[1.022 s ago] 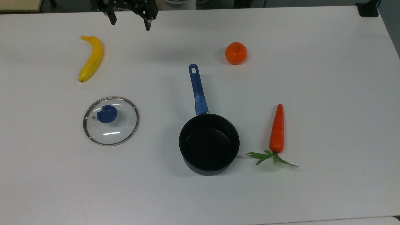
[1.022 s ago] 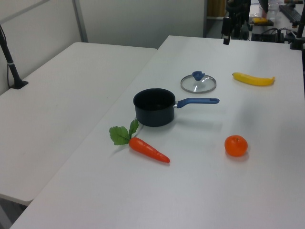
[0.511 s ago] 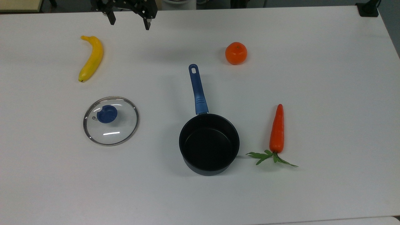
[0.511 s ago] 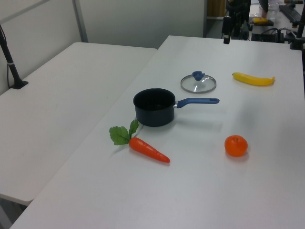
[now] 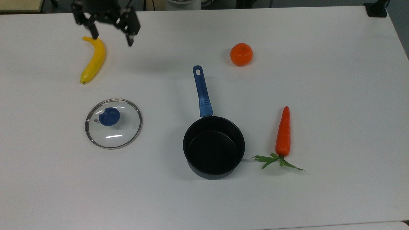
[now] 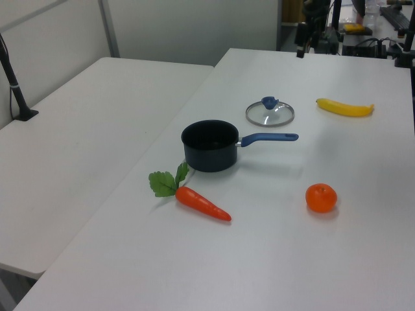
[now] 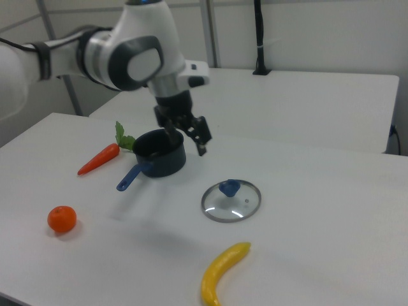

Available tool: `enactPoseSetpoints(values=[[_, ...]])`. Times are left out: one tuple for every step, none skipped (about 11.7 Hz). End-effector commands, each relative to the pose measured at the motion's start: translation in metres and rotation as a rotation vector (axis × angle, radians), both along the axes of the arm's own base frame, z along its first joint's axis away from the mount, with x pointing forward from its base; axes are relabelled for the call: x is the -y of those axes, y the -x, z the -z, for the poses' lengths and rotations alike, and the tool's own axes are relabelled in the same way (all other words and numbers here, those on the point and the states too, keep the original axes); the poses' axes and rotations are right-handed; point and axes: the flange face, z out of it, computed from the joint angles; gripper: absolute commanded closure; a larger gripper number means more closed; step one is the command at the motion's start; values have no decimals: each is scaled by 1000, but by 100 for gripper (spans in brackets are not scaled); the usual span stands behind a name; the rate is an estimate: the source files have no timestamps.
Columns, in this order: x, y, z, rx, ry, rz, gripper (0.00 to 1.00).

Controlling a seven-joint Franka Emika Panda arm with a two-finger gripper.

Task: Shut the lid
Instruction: 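Move the gripper over the glass lid and lower toward the blue knob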

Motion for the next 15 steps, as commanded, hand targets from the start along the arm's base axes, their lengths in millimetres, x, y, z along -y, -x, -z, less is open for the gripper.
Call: enactPoseSetpoints(values=[[34, -48, 35, 71, 6, 36, 0], [39, -54, 46, 61, 1, 43, 0], [44, -62, 61, 68, -1, 56, 0], [45, -73, 75, 114, 7, 61, 0], [45, -81, 91, 140, 18, 66, 0], [46, -87, 109, 144, 18, 70, 0], [44, -92, 123, 151, 17, 76, 0], [41, -96, 129, 164, 18, 75, 4], [39, -98, 134, 176, 10, 107, 7], [40, -100, 144, 189, 7, 147, 7], [39, -102, 147, 216, 10, 160, 7], [39, -101, 155, 212, 9, 172, 7], [34, -99, 162, 202, 1, 190, 7], [31, -97, 168, 190, -9, 225, 7], [26, -97, 178, 179, -15, 233, 7]])
